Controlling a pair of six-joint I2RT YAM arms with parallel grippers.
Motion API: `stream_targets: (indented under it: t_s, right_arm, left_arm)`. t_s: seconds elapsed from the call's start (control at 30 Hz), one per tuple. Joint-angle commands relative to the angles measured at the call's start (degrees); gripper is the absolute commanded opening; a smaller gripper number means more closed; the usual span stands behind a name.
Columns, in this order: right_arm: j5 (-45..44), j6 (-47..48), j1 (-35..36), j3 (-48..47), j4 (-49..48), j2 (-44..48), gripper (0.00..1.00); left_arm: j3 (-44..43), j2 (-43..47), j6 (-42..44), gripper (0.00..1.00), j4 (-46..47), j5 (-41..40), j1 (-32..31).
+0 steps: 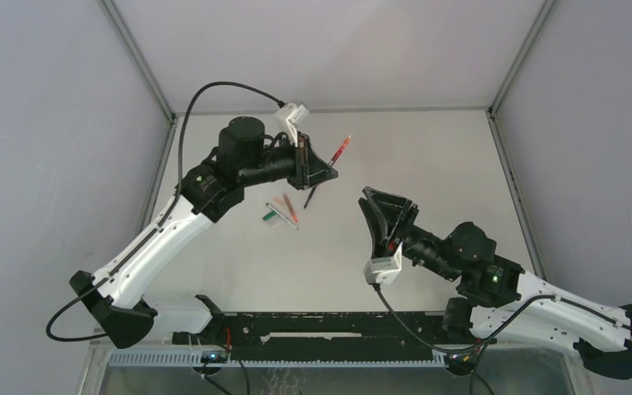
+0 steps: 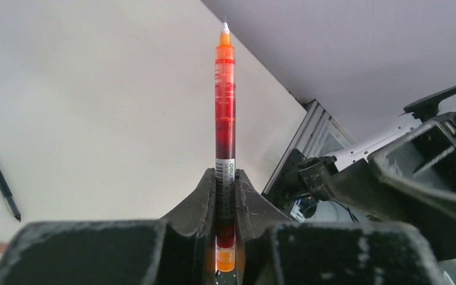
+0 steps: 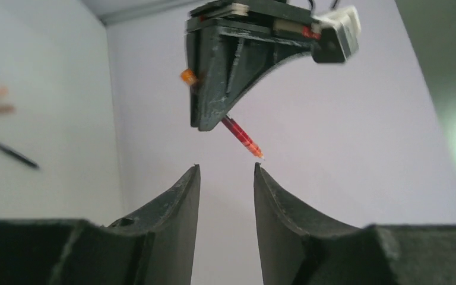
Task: Insert the pens into the pen caps
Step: Adjust the pen.
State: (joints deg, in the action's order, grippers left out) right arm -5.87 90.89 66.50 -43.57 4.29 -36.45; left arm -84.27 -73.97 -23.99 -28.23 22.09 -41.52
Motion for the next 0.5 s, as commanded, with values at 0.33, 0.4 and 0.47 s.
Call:
stream_targets:
  t_s: [0.33,0.4,0.47]
  right_arm:
    - [-14.8,-100.7,-2.8,-7.6,-24.4,-6.3,0.51]
    - [-17.3,-109.3,-4.0,-10.9,-20.0,-8.0,0.51]
    - [-17.7,-117.0,-5.9,-13.7,-15.8,-9.6,0.51]
  left_arm:
    - [10.7,10.1,-0.8,0.0,18.3,1.6,-0.2]
    - [12.0,10.5,-1.1,0.0,20.1,2.6,-0.3]
    - [13.0,11.1,-1.1,0.0,21.6,3.2,-0.5]
